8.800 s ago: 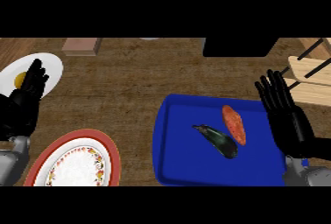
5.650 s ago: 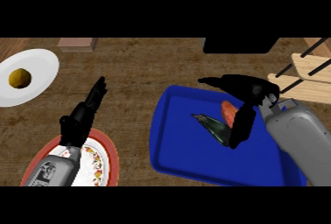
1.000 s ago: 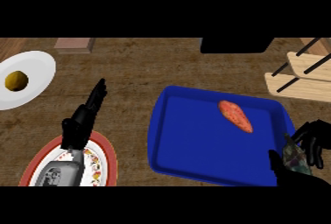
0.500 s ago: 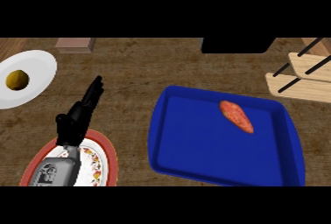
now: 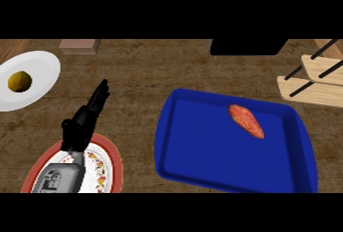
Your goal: Pick the eggplant from the tray and place it in the tiered shelf
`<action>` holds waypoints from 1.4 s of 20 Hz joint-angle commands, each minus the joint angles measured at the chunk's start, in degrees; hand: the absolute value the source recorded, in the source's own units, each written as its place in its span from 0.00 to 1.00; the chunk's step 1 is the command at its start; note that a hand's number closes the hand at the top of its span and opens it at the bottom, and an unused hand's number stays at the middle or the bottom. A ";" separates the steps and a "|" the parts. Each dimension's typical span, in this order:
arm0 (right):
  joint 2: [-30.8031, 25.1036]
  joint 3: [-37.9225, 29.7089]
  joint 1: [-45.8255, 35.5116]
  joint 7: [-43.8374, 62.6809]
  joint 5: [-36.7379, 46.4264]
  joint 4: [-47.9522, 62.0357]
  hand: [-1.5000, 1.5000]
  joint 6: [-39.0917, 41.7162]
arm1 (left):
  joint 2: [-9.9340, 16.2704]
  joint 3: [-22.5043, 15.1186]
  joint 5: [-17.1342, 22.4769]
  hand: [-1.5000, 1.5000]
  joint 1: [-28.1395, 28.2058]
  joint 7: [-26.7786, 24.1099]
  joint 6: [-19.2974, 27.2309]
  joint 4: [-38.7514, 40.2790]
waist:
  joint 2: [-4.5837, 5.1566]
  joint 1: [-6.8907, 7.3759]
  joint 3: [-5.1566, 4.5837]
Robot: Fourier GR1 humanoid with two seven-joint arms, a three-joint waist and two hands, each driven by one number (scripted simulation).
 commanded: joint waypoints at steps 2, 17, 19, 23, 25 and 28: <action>-5.58 -2.33 -3.11 -2.04 1.18 7.90 1.00 -2.50 | -1.07 -0.15 -0.60 0.50 -0.26 -2.53 0.42 2.77 | 0.12 0.15 0.03; -15.49 -0.64 -3.85 -19.79 6.47 26.77 1.00 -12.48 | -1.85 -0.65 -0.51 0.50 -0.02 0.31 -0.04 -0.69 | 0.10 0.23 0.05; -17.23 1.36 -7.83 -21.27 8.10 33.93 1.00 -15.04 | -2.54 0.03 -1.77 0.50 -2.84 -2.51 1.56 4.61 | 0.24 0.36 0.03; -15.30 3.26 -5.50 -25.18 12.46 38.43 1.00 -21.23 | -0.72 -0.69 -0.66 0.50 2.57 -2.49 -1.39 -1.18 | 0.15 0.61 0.04; -15.70 4.74 -5.17 -29.49 14.23 39.82 1.00 -23.67 | -1.88 0.40 -1.58 0.50 0.07 -5.21 0.69 5.24 | 0.28 0.36 0.03; -14.61 7.43 -9.21 -35.52 15.08 48.44 1.00 -28.60 | -2.30 -1.50 -2.44 0.50 0.32 -1.71 0.65 0.71 | 0.30 0.97 0.06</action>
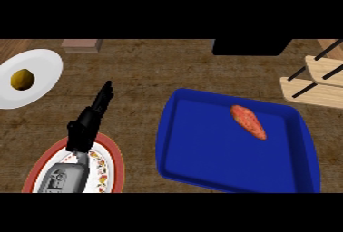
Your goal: Pick the eggplant from the tray and place it in the tiered shelf
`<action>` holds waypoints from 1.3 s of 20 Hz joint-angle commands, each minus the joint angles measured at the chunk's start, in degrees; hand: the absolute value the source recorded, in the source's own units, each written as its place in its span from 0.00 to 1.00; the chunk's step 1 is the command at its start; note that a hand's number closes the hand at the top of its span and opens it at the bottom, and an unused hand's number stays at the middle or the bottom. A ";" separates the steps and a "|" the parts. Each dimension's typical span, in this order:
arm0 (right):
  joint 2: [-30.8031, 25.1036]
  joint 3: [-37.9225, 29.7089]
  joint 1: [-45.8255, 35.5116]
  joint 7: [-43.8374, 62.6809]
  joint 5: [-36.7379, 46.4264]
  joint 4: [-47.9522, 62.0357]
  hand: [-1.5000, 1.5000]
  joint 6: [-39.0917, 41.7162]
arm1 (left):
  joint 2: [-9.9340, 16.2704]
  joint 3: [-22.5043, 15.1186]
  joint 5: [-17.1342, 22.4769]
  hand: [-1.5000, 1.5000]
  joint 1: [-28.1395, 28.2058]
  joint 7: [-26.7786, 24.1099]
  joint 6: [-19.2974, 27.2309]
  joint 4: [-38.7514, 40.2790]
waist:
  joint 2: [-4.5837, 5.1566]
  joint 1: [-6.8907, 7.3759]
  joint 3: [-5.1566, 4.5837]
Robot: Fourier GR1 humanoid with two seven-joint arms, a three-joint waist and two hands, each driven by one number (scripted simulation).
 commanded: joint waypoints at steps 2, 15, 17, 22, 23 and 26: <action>1.58 3.52 -4.90 -3.48 2.56 7.98 1.00 -6.42 | -1.20 -1.65 -1.08 0.50 1.70 1.75 0.87 -3.48 | -0.10 0.07 0.00; 0.73 -7.91 -10.59 -24.33 -13.30 32.31 1.00 -13.76 | 0.18 0.45 0.41 0.50 0.83 0.64 -0.94 -1.27 | 0.08 0.20 0.04; 0.67 -7.67 -11.56 -26.15 -13.37 34.76 1.00 -15.50 | -2.74 -1.64 -1.79 0.50 -0.93 3.32 1.99 -1.09 | 0.08 0.08 0.04; -5.31 -5.17 -7.91 -18.87 -3.79 40.06 1.00 -20.02 | -1.18 -0.30 -0.65 0.50 -0.48 2.60 0.60 -1.63 | 0.22 -0.05 0.00; -2.84 -4.36 -7.37 -17.14 -2.73 38.66 0.00 -23.30 | -0.29 0.22 -0.69 0.50 -1.04 2.65 0.25 -1.66 | 0.03 -0.21 -0.02; -4.67 -5.13 -8.58 -16.19 -3.98 41.72 0.00 -22.70 | -1.10 -0.73 -0.61 0.50 2.10 1.03 -0.02 -1.95 | -0.06 -0.16 0.00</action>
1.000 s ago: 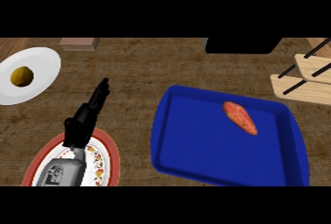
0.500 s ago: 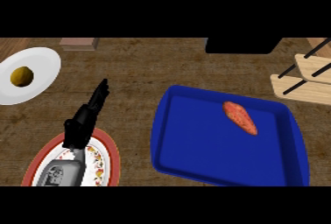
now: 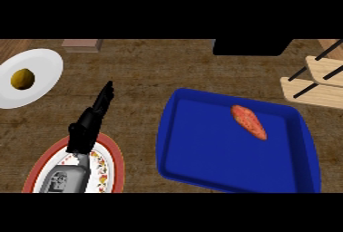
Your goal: Pick the eggplant from the tray and place it in the tiered shelf
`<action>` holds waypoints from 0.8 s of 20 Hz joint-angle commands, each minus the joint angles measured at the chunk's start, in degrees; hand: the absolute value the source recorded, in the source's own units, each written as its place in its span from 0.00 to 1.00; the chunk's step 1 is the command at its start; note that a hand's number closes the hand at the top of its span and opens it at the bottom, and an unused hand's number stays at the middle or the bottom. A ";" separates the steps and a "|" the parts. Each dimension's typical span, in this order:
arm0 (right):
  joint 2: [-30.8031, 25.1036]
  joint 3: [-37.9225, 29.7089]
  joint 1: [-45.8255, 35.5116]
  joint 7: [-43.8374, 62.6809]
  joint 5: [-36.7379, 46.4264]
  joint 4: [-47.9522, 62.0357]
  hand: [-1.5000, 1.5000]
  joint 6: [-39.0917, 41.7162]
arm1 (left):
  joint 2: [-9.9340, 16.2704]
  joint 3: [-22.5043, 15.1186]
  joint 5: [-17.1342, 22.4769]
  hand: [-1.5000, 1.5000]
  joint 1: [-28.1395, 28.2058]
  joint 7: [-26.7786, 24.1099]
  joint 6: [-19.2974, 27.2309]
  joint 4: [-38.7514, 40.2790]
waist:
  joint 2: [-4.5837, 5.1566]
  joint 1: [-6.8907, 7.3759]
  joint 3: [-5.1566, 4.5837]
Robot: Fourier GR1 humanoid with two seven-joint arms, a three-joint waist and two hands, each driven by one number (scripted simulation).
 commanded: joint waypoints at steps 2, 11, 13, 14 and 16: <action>-3.81 -0.15 -0.16 2.32 0.34 3.02 0.00 0.13 | 1.38 2.07 1.57 0.50 -2.83 4.54 -0.99 -1.77 | -0.17 -0.36 0.01; -2.97 -5.44 0.59 0.10 -11.39 0.03 0.00 4.59 | 1.45 1.83 1.09 0.50 0.27 -1.55 -1.66 1.54 | -0.35 -0.81 -0.01; -0.70 -4.26 0.32 -0.24 -12.21 0.51 0.00 3.97 | 0.86 1.81 1.00 0.50 -0.91 0.83 -0.73 -0.44 | -0.27 -0.48 0.00; -3.59 -5.53 -0.28 -1.67 -14.06 1.76 0.00 7.62 | 0.33 1.80 -0.09 0.50 -2.23 -2.15 0.14 3.96 | -0.18 -0.67 0.00; -1.42 -3.17 -0.32 2.15 -14.16 -3.48 0.00 7.66 | -0.37 0.92 -0.38 0.50 -2.95 -0.60 0.19 3.65 | -0.33 -0.85 -0.03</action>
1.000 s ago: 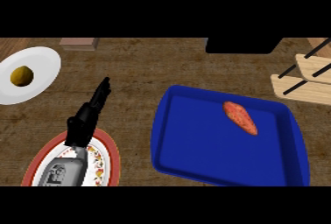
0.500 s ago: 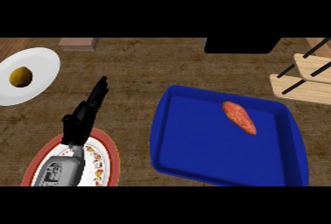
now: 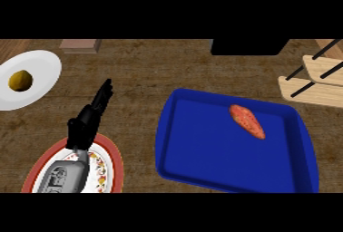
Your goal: Pick the eggplant from the tray and place it in the tiered shelf
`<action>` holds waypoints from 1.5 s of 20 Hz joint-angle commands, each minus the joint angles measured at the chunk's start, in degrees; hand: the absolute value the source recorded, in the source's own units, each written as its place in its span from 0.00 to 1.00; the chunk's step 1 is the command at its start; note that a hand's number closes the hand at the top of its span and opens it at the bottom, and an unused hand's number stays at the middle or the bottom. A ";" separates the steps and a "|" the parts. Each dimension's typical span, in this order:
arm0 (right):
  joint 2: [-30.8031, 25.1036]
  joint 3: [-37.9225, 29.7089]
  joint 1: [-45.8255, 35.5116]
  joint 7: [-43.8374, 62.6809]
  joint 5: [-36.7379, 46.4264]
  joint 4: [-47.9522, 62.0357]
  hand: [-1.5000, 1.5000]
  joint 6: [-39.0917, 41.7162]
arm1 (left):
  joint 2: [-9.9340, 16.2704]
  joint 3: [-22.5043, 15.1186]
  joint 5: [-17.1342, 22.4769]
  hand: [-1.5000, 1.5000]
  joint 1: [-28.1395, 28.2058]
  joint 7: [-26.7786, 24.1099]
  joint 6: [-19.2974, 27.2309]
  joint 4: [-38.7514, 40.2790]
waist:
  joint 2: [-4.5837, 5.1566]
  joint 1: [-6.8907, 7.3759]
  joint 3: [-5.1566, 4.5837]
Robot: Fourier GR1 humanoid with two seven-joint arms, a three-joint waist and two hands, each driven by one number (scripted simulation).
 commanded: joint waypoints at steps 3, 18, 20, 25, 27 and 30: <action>-2.91 -1.44 -3.51 1.12 -4.25 1.27 0.00 1.36 | 2.06 1.55 2.34 0.50 -0.28 0.01 -3.37 0.58 | 0.09 0.37 -0.01; -24.82 -18.12 7.04 15.57 -14.90 7.51 0.00 11.94 | -0.38 -0.12 -0.21 0.50 3.51 0.12 0.62 -2.53 | -0.37 -1.66 0.03; -24.68 -19.95 11.46 13.00 -15.88 11.11 0.00 14.68 | -0.13 0.98 0.91 0.50 0.85 0.79 0.00 -0.96 | -0.17 -1.53 0.07; -30.49 -26.13 23.32 4.91 -17.36 18.63 0.00 24.01 | 1.82 2.84 2.51 0.50 2.31 -1.28 -1.74 -0.44 | -0.13 -2.10 0.16; -33.91 -29.05 27.76 3.96 -18.80 20.48 0.00 28.71 | -0.08 0.59 0.38 0.50 3.92 -0.69 0.33 -2.50 | -0.34 -2.27 0.14; -34.03 -34.38 34.96 -1.62 -21.08 25.42 0.00 33.78 | 0.10 1.17 0.67 0.50 4.06 1.54 0.72 -3.79 | -0.50 -2.99 0.21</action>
